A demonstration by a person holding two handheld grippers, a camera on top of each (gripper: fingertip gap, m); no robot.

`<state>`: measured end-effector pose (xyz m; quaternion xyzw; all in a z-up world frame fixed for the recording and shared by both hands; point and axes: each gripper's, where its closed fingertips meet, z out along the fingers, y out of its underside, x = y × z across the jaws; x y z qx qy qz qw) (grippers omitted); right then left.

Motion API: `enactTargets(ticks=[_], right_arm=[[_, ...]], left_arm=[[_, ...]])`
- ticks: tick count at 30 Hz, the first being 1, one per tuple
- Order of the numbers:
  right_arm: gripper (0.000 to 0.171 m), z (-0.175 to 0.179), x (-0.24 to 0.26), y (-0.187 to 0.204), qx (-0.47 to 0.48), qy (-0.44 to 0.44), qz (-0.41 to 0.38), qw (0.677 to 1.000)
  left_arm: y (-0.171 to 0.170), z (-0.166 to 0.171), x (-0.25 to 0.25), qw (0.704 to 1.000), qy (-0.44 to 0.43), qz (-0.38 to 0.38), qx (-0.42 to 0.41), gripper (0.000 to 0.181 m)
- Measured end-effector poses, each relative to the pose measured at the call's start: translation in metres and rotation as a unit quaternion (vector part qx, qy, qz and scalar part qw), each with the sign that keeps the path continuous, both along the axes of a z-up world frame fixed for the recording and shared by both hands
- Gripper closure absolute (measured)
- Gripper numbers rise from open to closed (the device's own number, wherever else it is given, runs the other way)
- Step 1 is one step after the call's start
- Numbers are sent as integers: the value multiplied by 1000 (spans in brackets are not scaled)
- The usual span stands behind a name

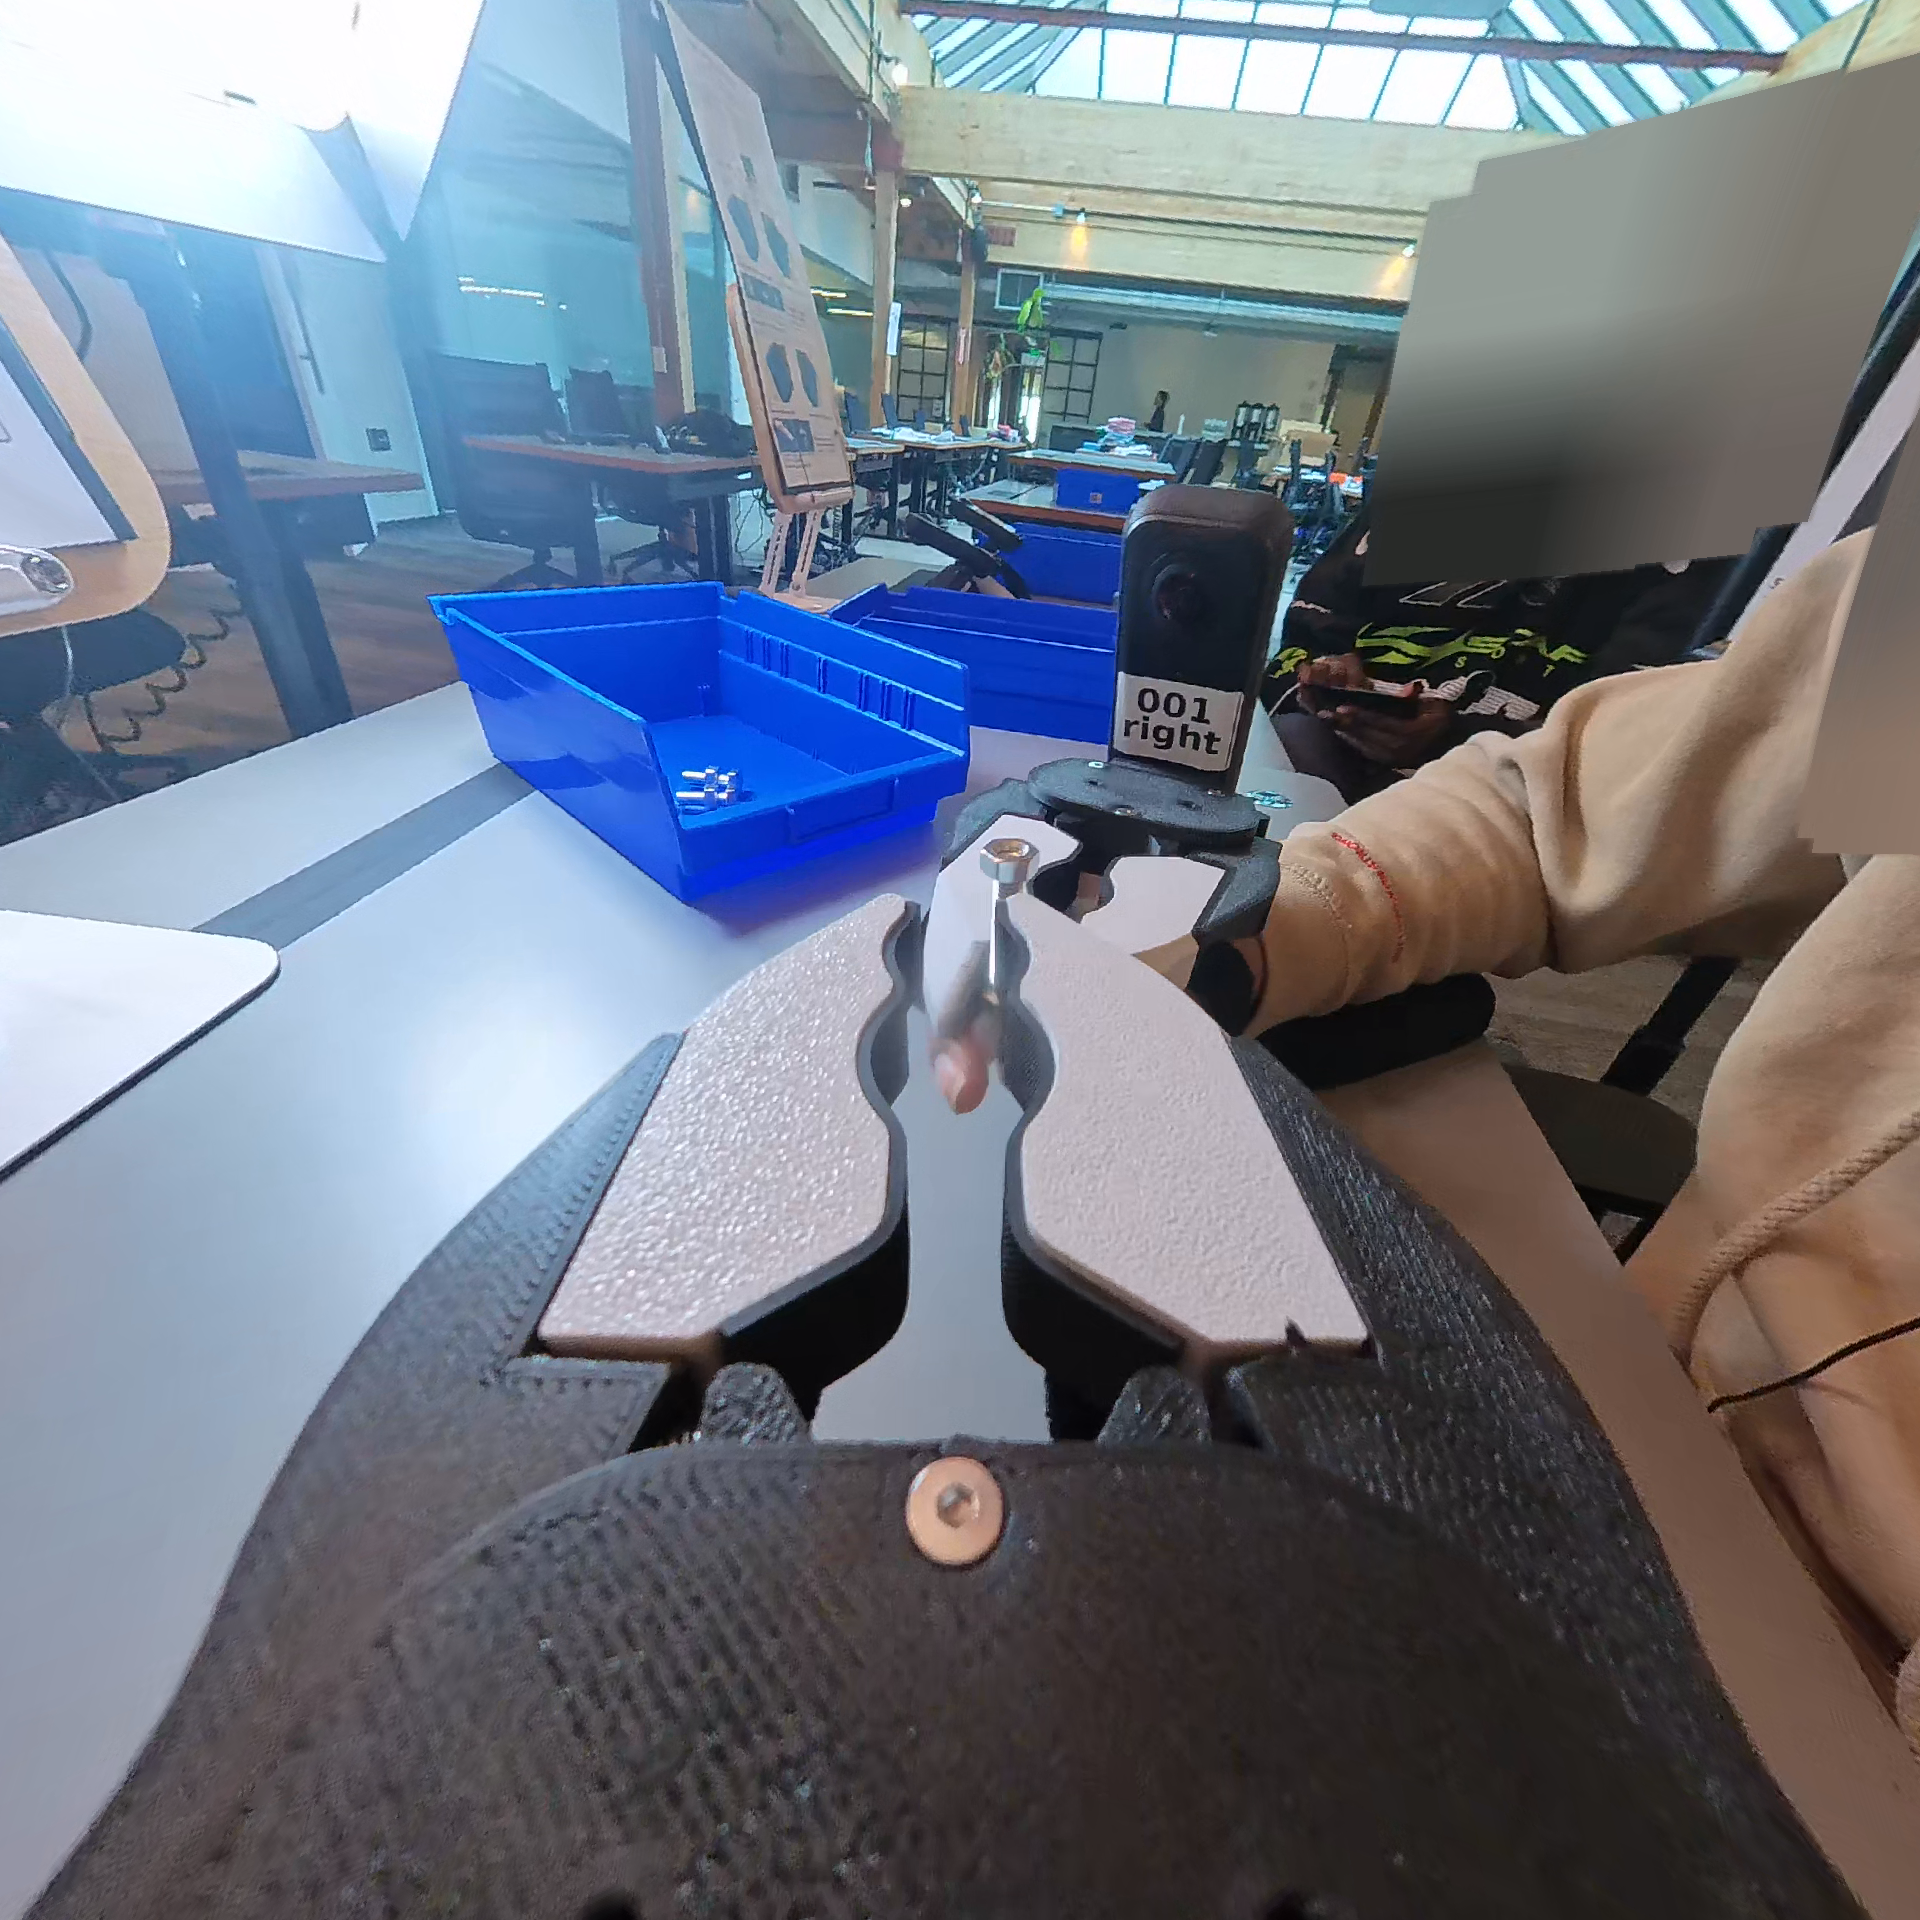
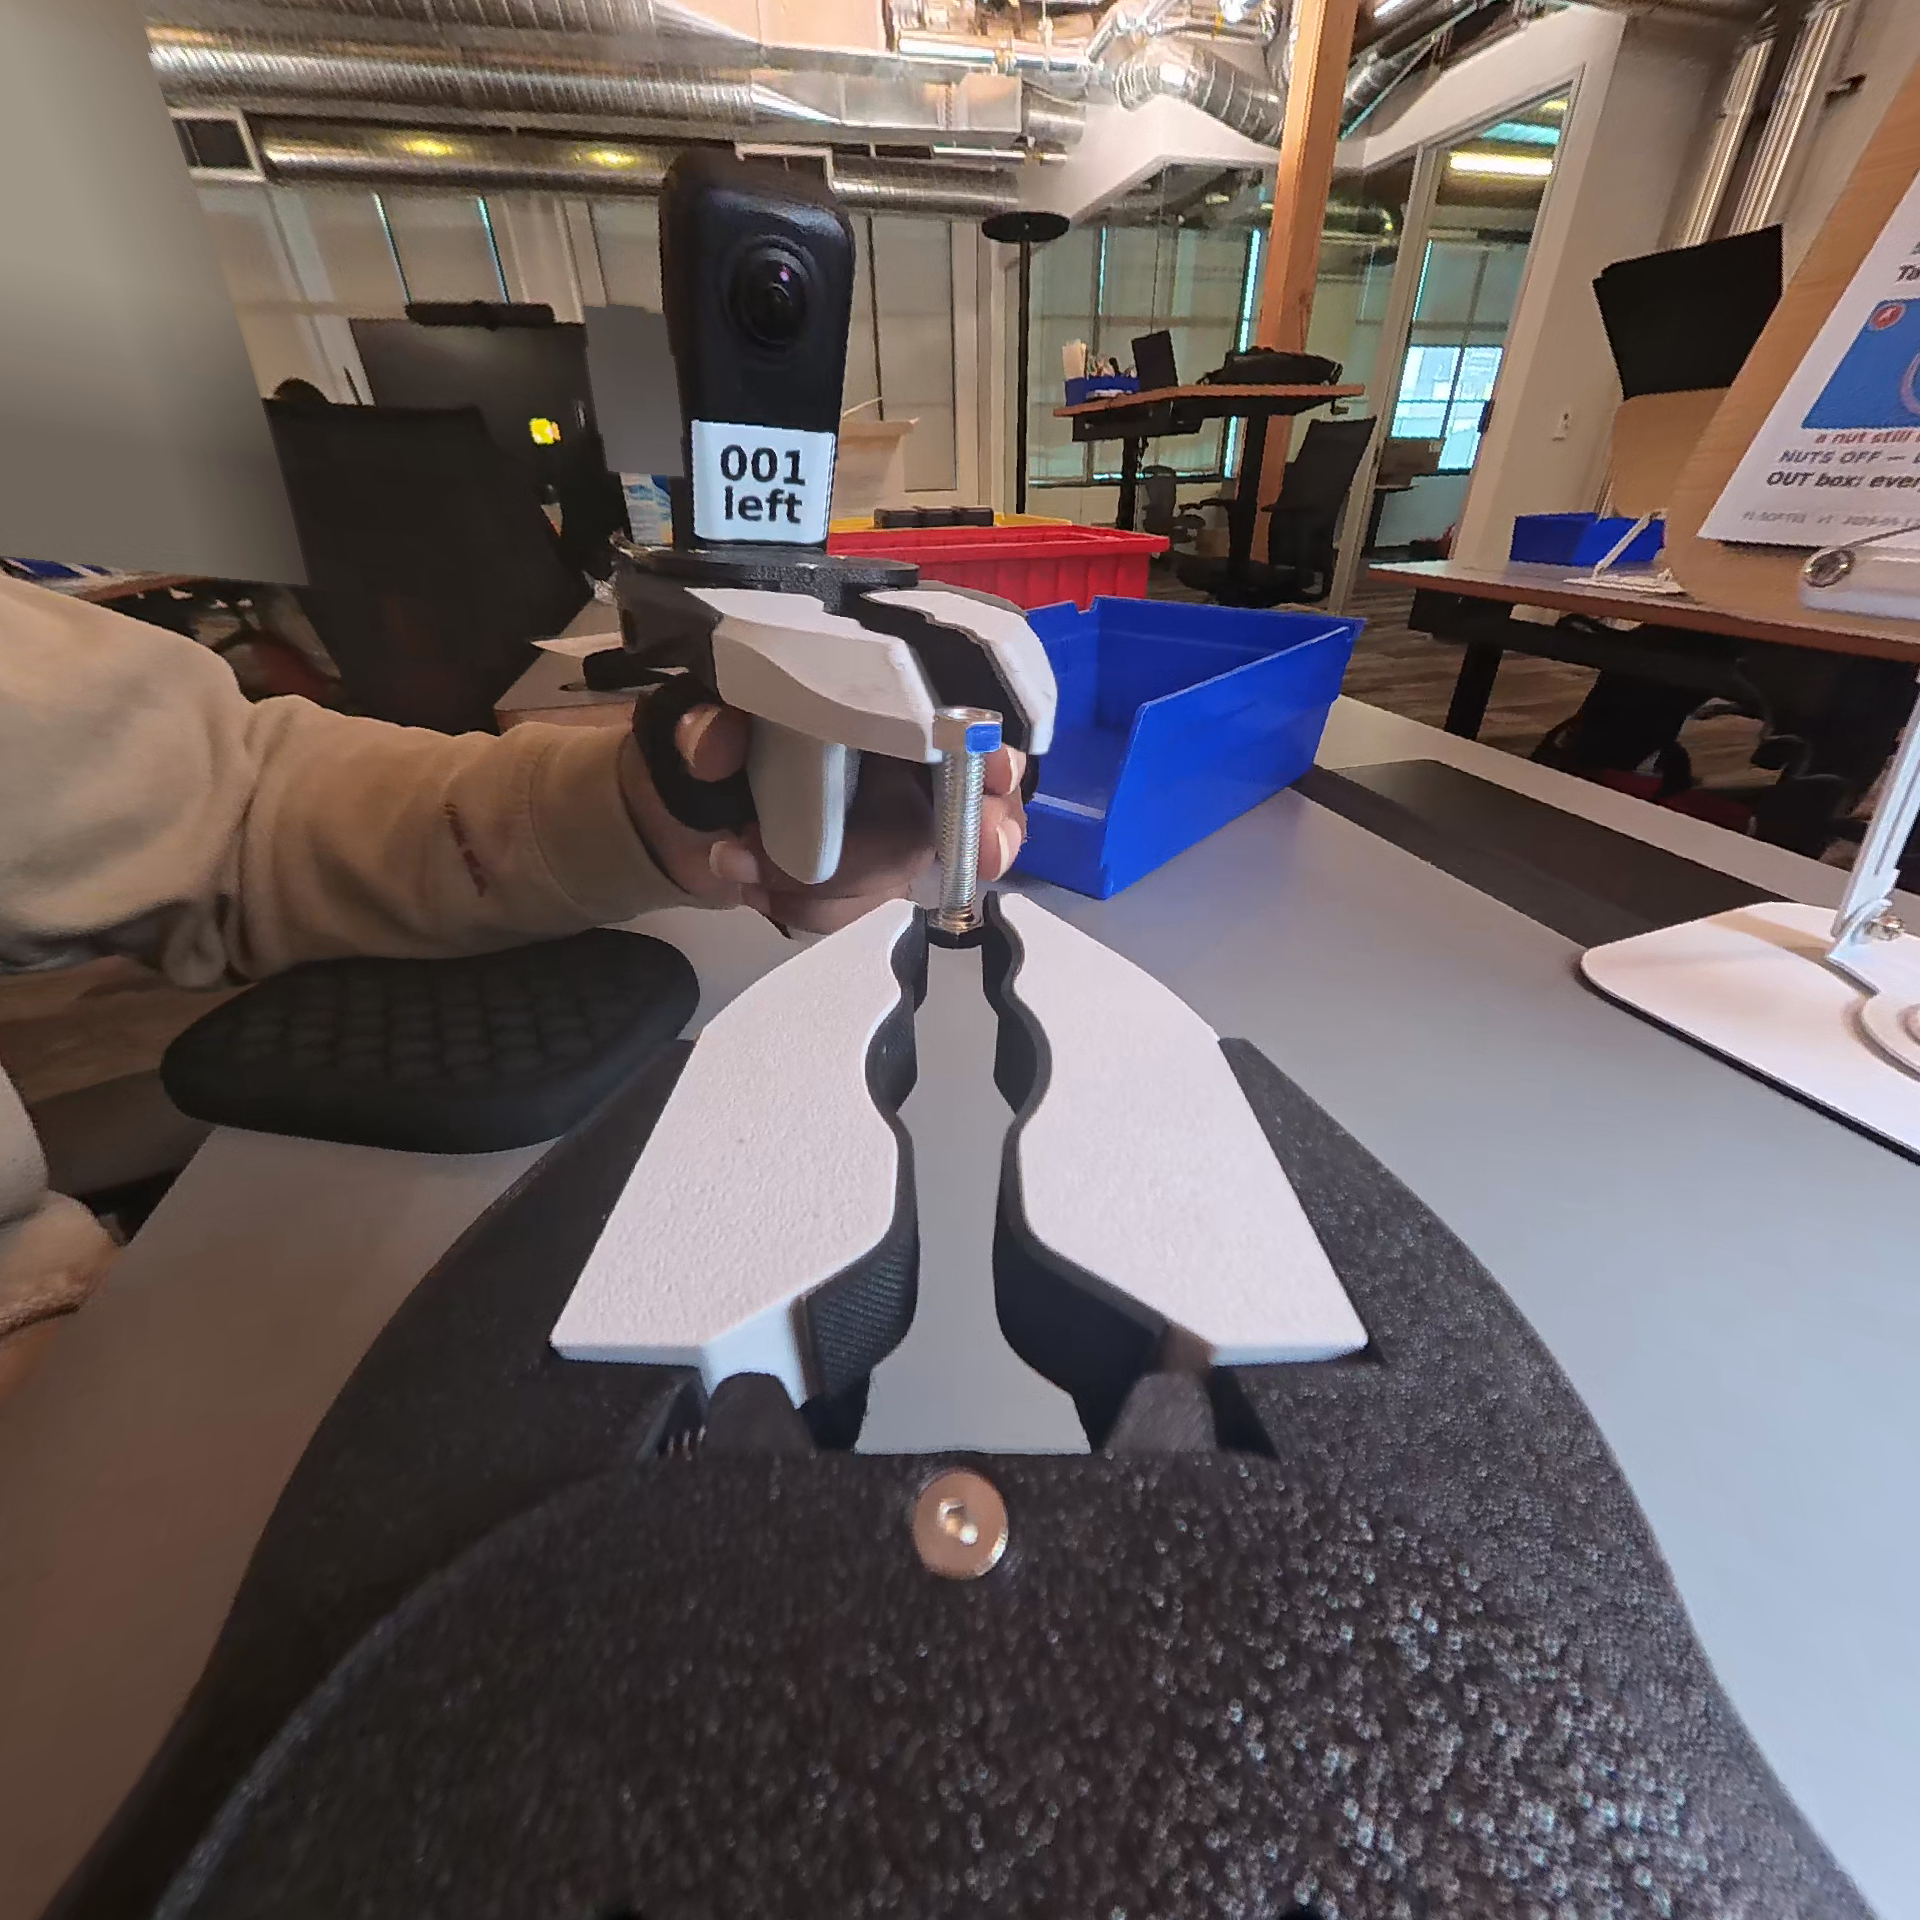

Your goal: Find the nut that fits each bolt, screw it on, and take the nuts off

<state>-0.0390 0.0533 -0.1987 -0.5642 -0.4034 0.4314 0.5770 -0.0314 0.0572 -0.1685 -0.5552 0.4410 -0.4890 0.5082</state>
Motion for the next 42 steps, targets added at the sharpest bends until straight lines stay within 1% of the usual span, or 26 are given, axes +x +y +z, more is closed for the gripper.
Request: enactTargets(ticks=[3,6,10,11,14,17,19,21,22,24,26,28,29,31,32,33,36,39,42], right_arm=[[161,-2,-1,0,-2,-9,0,1000],[161,-2,-3,-2,-4,-11,7,1000],[161,4,-1,-4,0,3,11,1000],[161,3,0,-3,0,2,9,1000],[161,-1,-1,-1,-6,-7,5,1000],[161,-3,-3,-2,-3,-12,7,1000],[161,-1,-3,-3,-1,-8,10,1000],[161,3,-1,-5,3,4,15,1000],[161,4,-1,-5,5,5,15,1000],[161,3,-1,-5,5,3,14,1000],[161,1,-2,-4,1,-1,12,1000],[161,0,-2,-3,0,-3,12,1000],[161,0,-3,-4,1,-3,12,1000],[161,2,-2,-5,2,1,15,1000],[161,3,-1,-6,4,5,18,1000],[161,5,-1,-6,7,6,19,1000],[161,3,-2,-6,6,4,16,1000],[161,1,-3,-4,2,-2,13,1000],[161,1,-3,-5,3,-4,13,1000]], left_arm=[[-6,5,2,1000,-16,-14,-4,164],[-6,5,3,1000,-15,-9,-5,165],[11,-6,-1,999,10,33,-9,173],[11,-5,-2,999,4,30,-13,172],[-3,9,0,999,-33,-9,-14,164],[-7,5,4,1000,-15,-7,-3,162],[-4,3,4,1000,-12,-1,-5,163],[6,3,-1,999,-18,24,-17,172],[11,2,-3,999,-19,33,-20,173],[10,5,-4,999,-28,24,-27,171],[-1,10,-1,999,-42,-4,-20,165],[-9,10,3,999,-35,-16,-10,158],[-8,7,5,1000,-23,-11,-5,158],[-1,4,3,1000,-16,12,-3,161],[6,5,-1,999,-22,29,-11,171],[12,7,-4,999,-29,41,-20,172],[11,11,-7,998,-41,29,-31,168],[-6,12,2,999,-41,-10,-14,157],[-3,4,6,1000,-11,13,0,157]])
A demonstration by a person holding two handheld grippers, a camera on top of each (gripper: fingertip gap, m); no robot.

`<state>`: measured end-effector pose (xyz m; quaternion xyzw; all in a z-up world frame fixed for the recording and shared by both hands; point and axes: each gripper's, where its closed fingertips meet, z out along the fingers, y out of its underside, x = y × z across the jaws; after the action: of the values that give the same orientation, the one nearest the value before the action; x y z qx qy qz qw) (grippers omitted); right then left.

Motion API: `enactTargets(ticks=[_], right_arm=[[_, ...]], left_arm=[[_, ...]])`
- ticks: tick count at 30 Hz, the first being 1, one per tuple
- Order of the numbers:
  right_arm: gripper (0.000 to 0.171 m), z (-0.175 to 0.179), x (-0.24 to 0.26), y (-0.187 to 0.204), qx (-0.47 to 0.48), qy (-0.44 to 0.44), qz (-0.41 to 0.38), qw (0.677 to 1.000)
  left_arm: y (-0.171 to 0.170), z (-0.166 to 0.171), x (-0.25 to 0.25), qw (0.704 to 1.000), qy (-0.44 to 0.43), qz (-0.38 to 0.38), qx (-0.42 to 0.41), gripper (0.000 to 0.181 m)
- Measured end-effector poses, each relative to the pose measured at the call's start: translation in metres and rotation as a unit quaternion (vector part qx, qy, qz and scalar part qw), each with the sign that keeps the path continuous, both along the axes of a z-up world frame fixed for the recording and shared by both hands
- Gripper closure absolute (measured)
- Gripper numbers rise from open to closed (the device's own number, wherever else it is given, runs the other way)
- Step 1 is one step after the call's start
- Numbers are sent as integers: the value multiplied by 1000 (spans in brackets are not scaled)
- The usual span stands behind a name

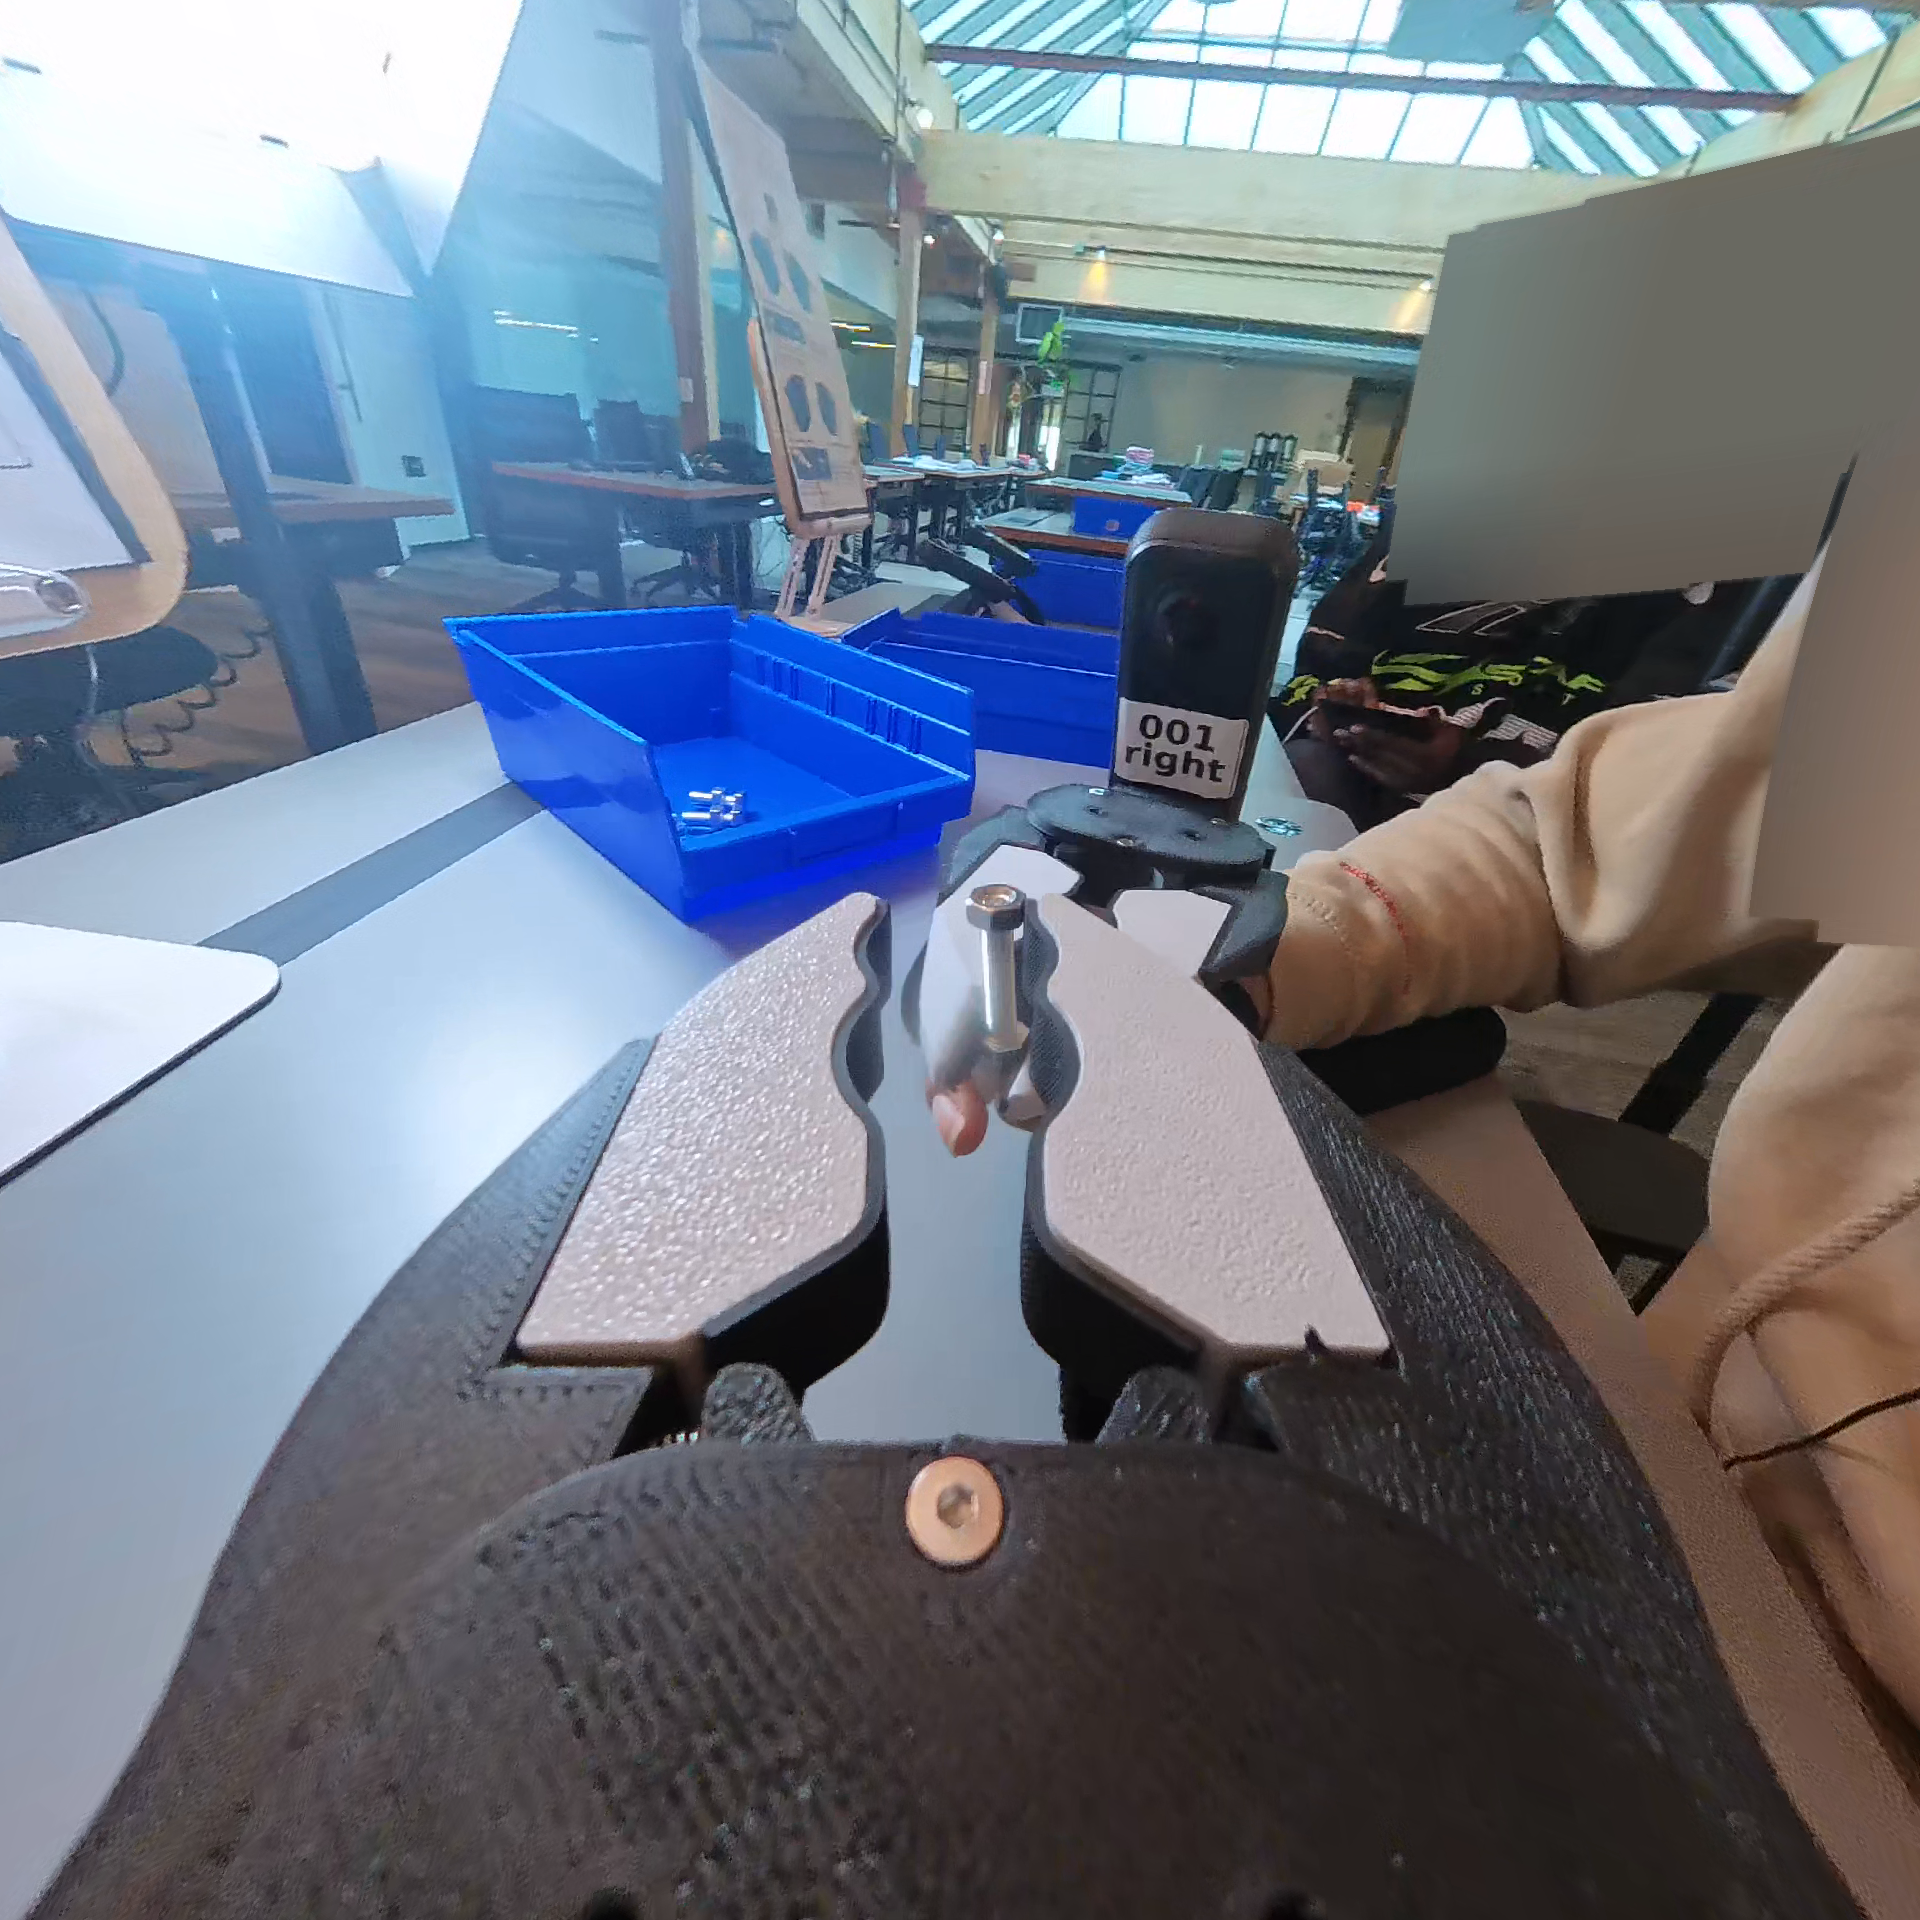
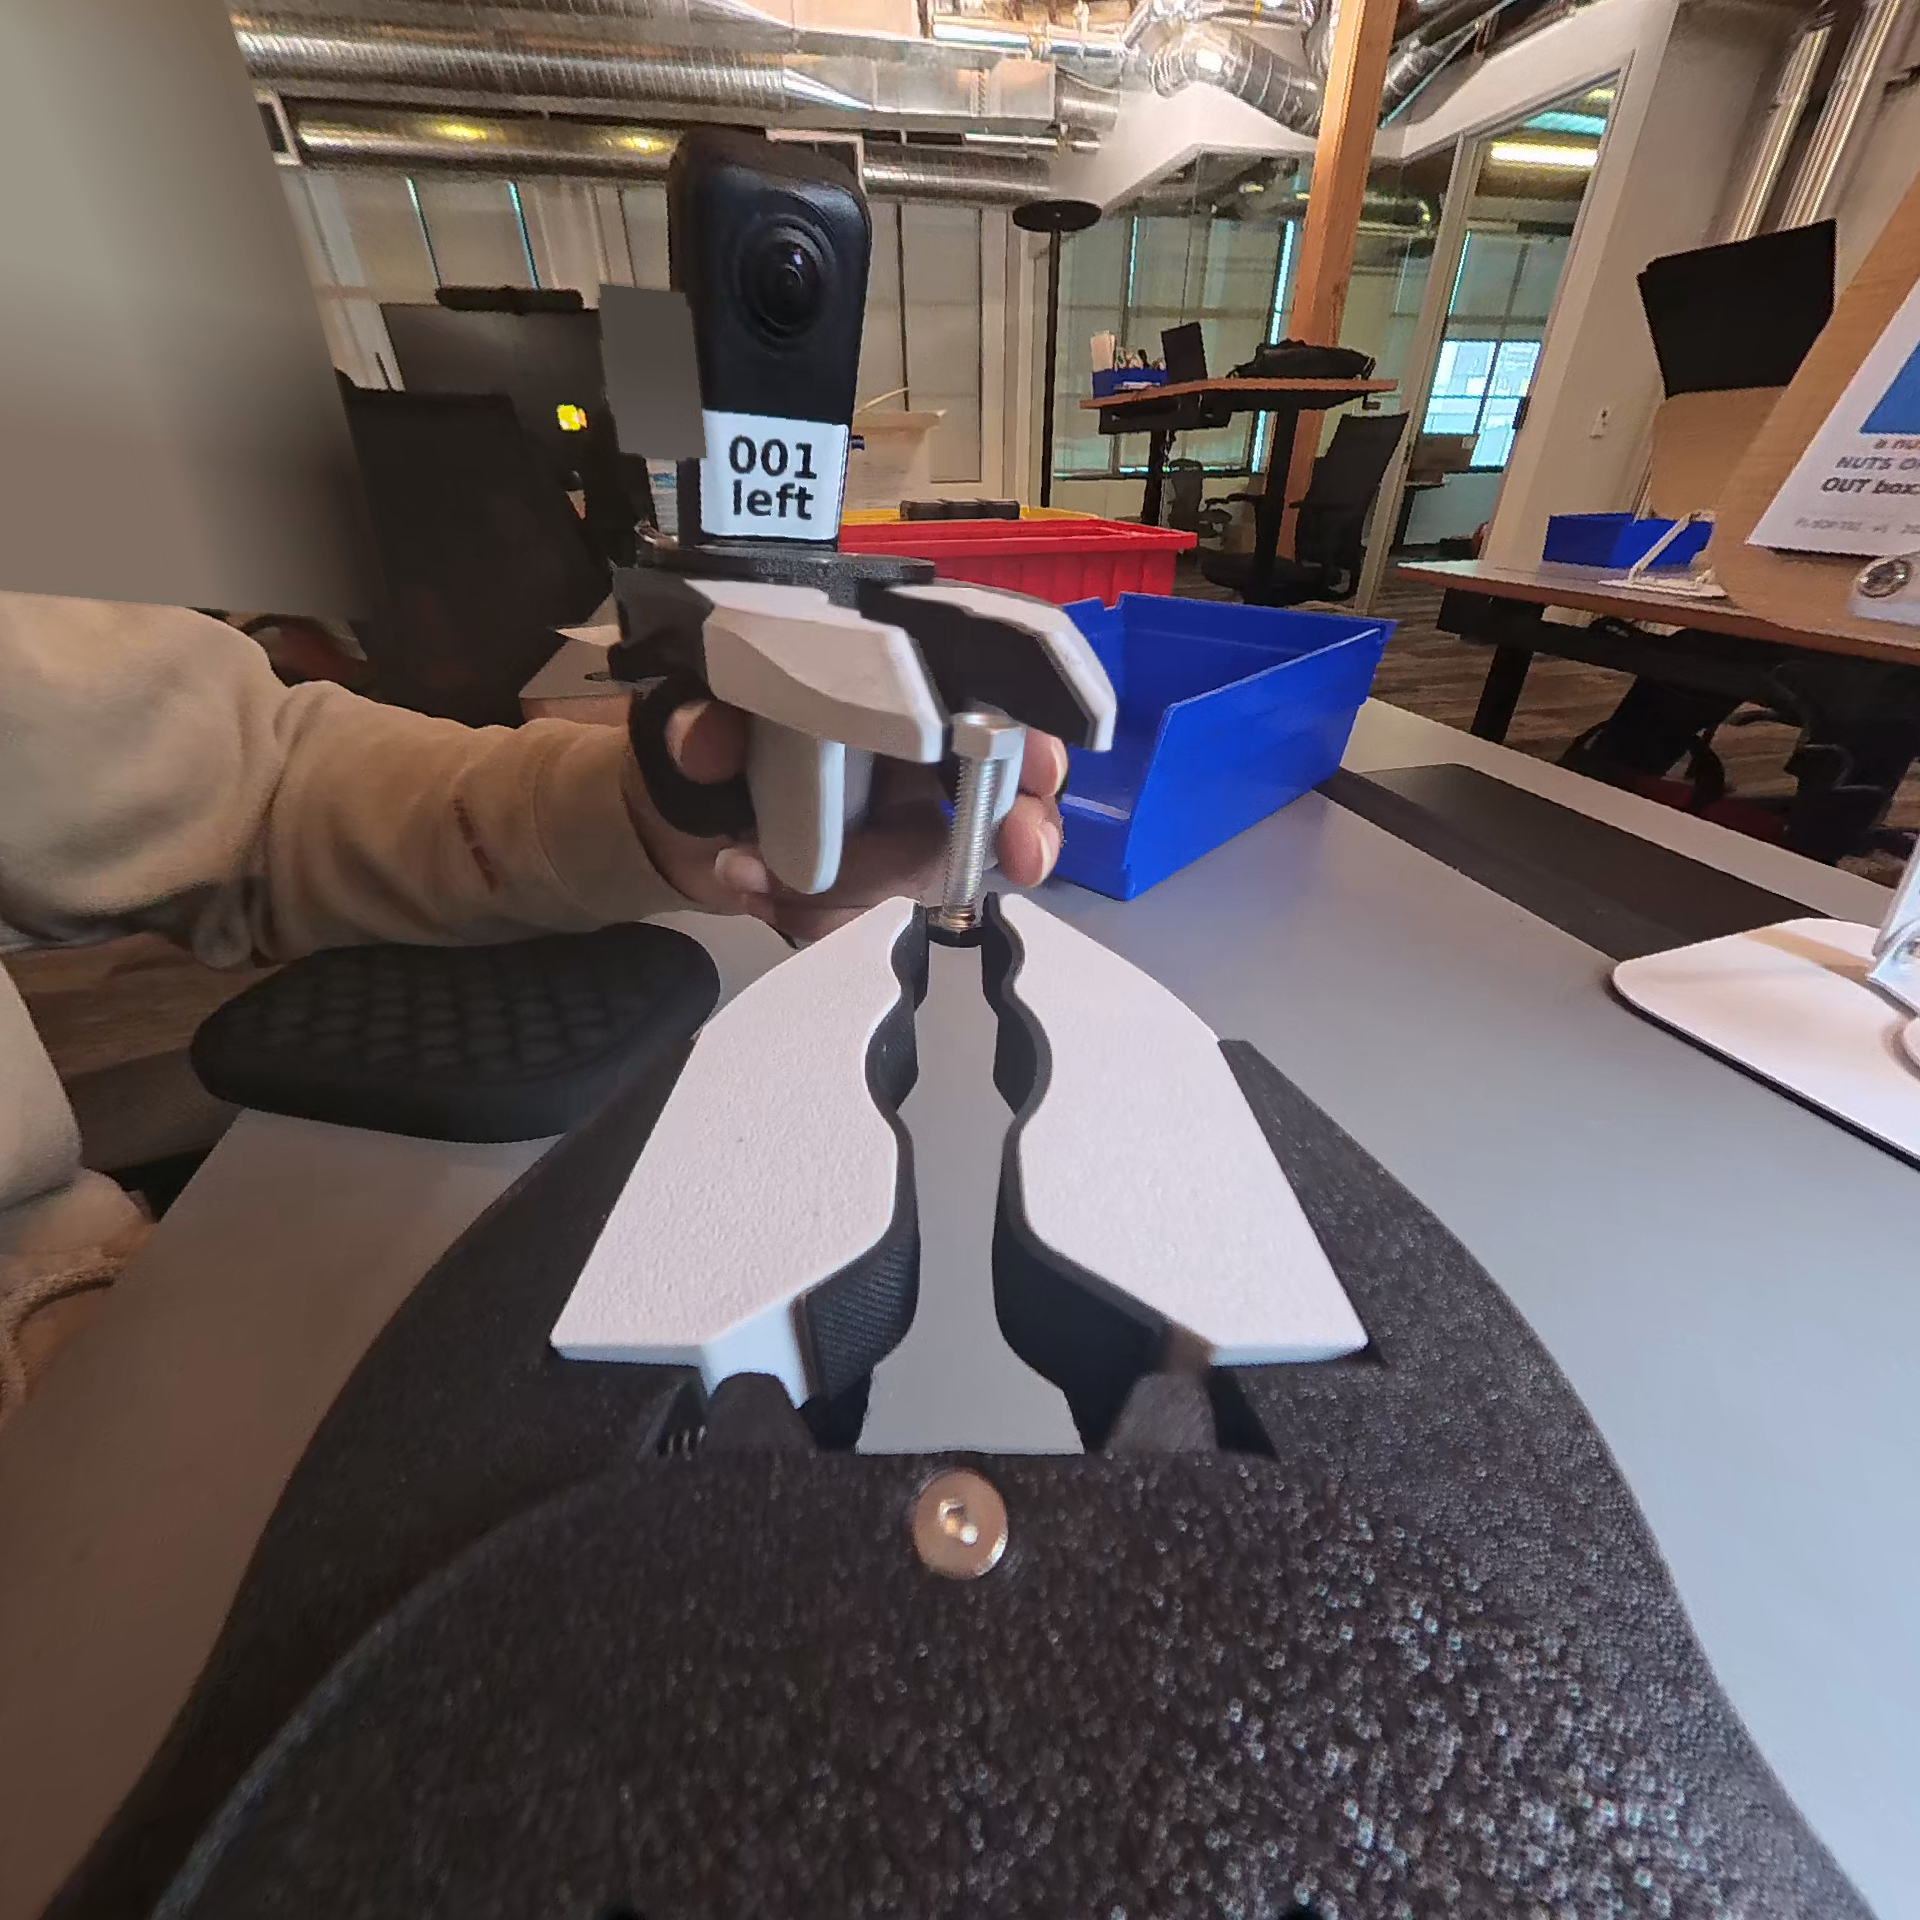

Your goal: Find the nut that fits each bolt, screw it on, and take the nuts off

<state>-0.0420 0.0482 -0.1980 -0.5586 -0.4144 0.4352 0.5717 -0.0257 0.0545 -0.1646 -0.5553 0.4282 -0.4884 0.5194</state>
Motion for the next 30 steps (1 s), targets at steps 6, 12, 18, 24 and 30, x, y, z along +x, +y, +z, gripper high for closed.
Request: enactTargets(ticks=[6,12,18,24,30], right_arm=[[161,4,3,0,1,12,0,1000],[161,3,1,0,2,6,-2,1000],[161,6,4,1,4,17,0,1000],[161,5,2,0,2,13,0,1000],[161,7,4,2,3,18,-3,1000]], left_arm=[[12,3,-9,1000,-11,22,-17,171],[-2,2,0,1000,-4,-3,-2,160],[13,5,-9,999,-14,29,-14,169],[1,3,-1,1000,2,17,11,158],[8,8,-7,1000,-14,25,-9,163]])
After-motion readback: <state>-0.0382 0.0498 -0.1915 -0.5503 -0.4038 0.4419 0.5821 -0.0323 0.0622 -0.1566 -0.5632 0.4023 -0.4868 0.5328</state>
